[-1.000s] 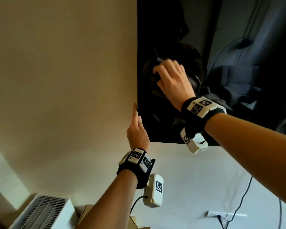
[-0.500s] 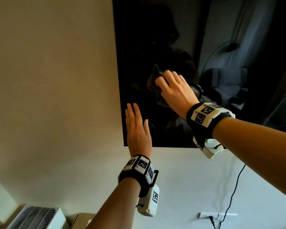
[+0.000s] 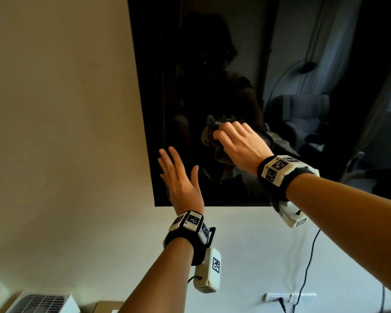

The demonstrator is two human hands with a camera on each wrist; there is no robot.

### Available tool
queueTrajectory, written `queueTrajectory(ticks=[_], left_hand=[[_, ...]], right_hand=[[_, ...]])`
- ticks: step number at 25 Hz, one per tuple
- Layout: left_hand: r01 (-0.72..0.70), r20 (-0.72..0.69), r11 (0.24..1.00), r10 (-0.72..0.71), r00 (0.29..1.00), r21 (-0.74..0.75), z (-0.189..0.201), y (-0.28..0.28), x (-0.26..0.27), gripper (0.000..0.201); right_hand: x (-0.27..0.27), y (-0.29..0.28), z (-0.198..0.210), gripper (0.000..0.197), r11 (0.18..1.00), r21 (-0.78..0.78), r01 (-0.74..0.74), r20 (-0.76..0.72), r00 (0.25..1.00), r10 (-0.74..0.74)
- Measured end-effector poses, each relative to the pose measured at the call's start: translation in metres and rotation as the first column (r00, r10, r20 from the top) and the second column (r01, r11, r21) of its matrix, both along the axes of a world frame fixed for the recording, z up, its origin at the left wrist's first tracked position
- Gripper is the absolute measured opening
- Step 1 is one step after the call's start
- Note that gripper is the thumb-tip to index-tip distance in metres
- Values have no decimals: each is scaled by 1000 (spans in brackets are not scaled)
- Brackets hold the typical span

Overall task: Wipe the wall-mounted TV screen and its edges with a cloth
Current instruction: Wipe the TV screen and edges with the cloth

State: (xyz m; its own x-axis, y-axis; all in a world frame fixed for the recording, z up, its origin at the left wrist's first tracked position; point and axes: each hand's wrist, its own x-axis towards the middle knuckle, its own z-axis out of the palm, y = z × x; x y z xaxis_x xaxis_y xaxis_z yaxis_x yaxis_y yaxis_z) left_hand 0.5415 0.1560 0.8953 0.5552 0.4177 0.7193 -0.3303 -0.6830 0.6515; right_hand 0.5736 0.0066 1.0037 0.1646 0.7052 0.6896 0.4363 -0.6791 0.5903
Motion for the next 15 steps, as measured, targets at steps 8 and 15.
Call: queueTrajectory(ticks=[8, 15], left_hand=[[-6, 18, 1000, 6, 1000, 0, -3, 0, 2, 68], [-36, -8, 999, 36, 999, 39, 17, -25, -5, 67]], right_hand=[[-3, -9, -6, 26, 965, 261, 26, -40, 999, -16], [-4, -42, -8, 28, 973, 230, 4, -65, 998, 11]])
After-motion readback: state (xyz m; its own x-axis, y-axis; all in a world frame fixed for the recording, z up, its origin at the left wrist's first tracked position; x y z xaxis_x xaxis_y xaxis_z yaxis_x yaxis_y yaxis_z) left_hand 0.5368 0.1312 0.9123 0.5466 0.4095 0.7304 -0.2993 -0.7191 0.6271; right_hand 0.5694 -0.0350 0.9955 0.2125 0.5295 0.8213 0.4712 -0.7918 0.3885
